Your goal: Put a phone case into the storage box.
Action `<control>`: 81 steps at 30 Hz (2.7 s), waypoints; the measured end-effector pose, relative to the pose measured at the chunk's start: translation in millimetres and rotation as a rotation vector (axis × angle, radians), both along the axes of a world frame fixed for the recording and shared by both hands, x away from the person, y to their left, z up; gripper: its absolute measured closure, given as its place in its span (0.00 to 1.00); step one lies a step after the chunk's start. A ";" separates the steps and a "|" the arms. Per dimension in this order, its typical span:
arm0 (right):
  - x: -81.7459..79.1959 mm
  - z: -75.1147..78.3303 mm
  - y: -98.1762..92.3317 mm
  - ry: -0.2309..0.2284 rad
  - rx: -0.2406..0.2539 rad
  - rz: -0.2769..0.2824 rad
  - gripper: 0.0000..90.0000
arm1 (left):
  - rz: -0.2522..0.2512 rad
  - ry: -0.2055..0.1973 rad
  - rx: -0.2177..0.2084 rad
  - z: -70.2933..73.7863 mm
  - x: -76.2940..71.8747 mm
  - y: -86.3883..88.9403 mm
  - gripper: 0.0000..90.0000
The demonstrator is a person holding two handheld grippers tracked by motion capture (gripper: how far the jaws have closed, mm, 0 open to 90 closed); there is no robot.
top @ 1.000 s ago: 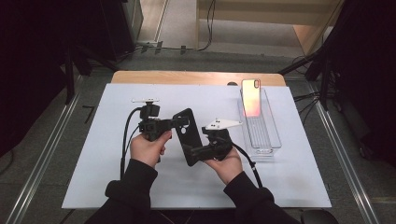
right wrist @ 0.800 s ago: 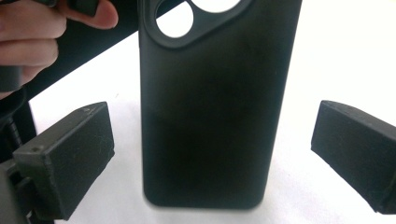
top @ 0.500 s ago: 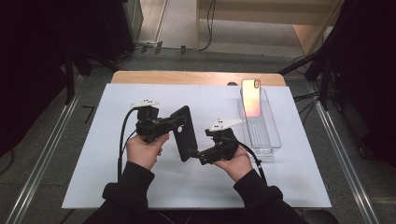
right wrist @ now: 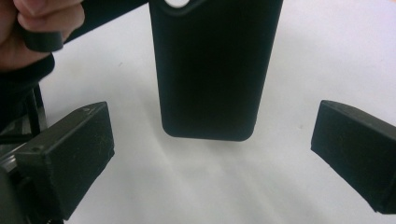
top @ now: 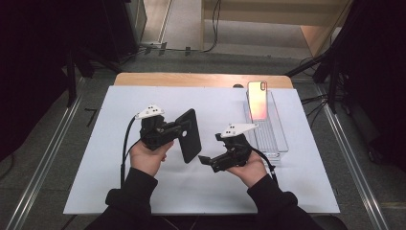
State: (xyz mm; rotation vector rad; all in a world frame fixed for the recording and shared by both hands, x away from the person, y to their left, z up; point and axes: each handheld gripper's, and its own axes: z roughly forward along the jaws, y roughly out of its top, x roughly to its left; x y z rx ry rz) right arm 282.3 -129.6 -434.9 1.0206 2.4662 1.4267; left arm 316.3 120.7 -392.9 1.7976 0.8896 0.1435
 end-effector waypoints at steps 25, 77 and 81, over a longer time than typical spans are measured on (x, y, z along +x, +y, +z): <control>15.1 8.5 20.5 -0.006 0.066 -0.108 0.00 | -0.042 0.024 -0.031 -2.3 -11.8 -20.0 0.92; 33.9 9.7 -8.0 0.023 0.034 -0.176 0.14 | -0.143 0.200 0.044 -14.3 -13.7 21.5 0.36; 35.2 14.8 -12.0 0.040 0.029 -0.138 0.14 | -0.177 0.146 0.094 -20.7 -18.7 29.0 0.36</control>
